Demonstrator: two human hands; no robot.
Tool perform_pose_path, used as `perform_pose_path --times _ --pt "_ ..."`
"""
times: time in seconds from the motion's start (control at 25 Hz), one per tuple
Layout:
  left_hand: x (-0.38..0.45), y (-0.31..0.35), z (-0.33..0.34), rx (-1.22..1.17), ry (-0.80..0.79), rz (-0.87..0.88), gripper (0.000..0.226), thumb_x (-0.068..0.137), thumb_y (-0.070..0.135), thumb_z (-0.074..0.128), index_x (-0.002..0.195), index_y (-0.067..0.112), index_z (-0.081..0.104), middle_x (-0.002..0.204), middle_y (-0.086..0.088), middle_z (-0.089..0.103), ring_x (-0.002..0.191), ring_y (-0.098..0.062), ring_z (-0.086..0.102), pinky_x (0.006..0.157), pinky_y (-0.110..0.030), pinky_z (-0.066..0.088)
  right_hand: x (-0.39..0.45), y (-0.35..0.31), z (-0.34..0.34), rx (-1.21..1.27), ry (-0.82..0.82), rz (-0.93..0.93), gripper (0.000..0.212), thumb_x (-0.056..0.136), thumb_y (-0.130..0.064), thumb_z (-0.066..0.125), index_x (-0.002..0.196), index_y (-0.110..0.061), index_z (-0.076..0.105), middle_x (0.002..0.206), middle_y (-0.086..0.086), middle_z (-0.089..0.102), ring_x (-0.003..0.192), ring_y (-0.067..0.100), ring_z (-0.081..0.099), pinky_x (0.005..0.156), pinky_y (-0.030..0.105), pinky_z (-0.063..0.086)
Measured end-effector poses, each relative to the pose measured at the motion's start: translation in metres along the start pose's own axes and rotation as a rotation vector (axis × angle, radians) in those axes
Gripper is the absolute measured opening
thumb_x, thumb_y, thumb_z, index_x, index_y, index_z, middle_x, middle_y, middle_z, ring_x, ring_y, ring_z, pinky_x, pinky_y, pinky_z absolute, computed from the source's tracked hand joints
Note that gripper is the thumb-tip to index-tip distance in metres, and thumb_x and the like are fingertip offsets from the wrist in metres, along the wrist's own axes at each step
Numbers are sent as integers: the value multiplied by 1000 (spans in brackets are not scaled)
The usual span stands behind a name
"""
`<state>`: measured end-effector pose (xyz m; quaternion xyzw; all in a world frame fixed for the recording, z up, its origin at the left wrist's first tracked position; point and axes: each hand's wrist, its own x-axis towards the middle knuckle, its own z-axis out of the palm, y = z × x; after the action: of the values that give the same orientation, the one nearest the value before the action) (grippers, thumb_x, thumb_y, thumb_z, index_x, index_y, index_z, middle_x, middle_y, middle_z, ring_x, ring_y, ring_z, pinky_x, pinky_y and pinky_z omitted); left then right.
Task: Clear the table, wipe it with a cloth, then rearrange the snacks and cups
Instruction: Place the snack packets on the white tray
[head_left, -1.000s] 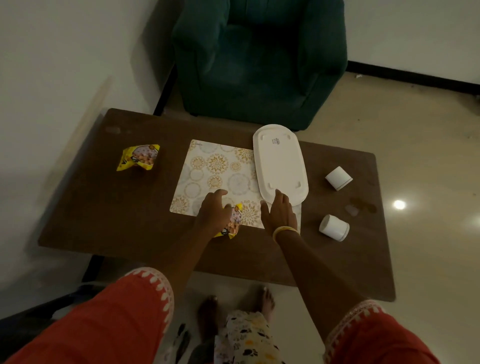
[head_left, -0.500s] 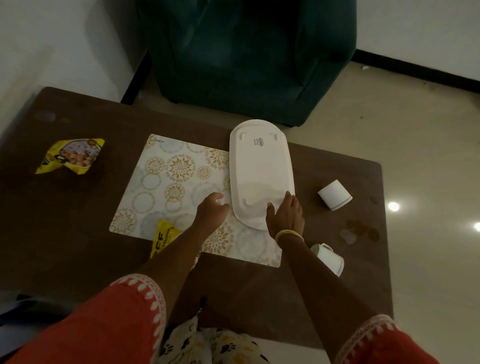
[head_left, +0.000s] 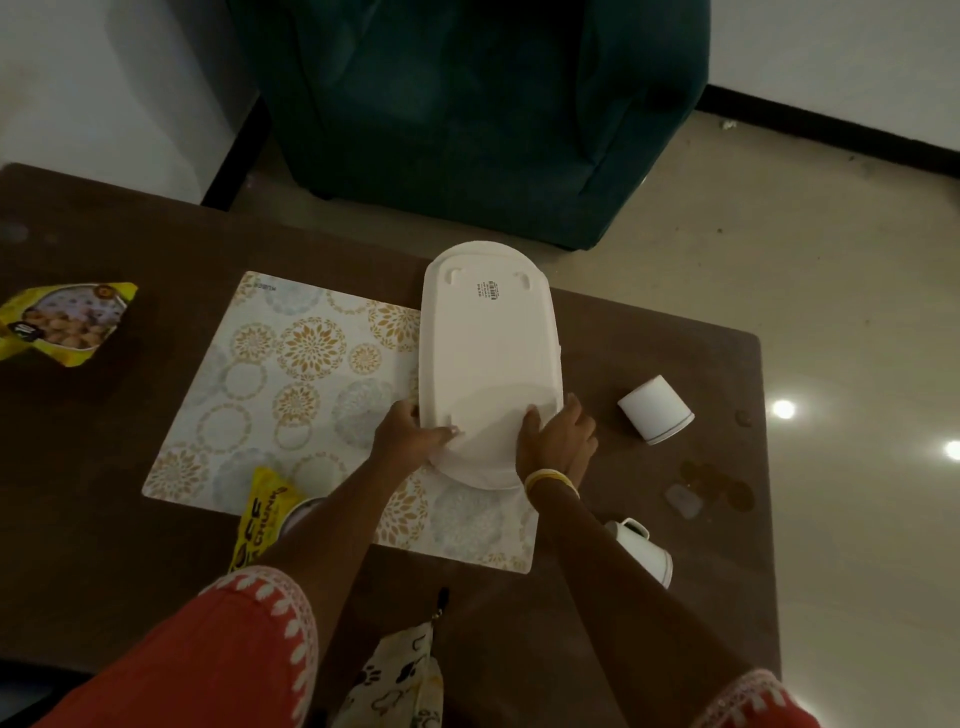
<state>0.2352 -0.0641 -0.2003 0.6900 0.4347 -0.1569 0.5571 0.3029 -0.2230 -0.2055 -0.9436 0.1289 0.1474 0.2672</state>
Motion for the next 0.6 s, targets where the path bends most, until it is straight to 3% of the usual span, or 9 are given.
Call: perform_pose_path --times 0.2,0.36,0.44,0.6 --pt "-21 -7 -11 19 -15 9 72 74 19 80 134 6 43 129 -12 55 113 -31 56 91 -46 52 -6 -2 -6 108 -136 208 63 90 -58 48 123 -5 48 127 21 47 116 39 49 99 45 41" --pt "-45 -20 -46 65 -36 53 66 74 21 80 128 7 46 127 -12 57 111 -30 57 90 -45 51 -41 -4 -9 187 -272 189 66 90 -55 53 126 0 46 129 19 47 114 35 52 96 40 45" --pt "-58 -29 -77 85 -30 79 66 74 21 80 129 6 47 128 -13 56 111 -30 56 88 -41 51 -68 -14 -1 233 -295 157 68 86 -58 55 123 -1 49 124 18 53 109 33 56 93 45 50" --pt "-85 -62 -149 -19 -30 12 65 75 19 79 131 9 49 127 -12 58 110 -30 57 83 -42 54 -132 -46 22 257 -342 92 57 88 -48 60 121 -3 48 121 16 56 110 33 55 93 43 48"
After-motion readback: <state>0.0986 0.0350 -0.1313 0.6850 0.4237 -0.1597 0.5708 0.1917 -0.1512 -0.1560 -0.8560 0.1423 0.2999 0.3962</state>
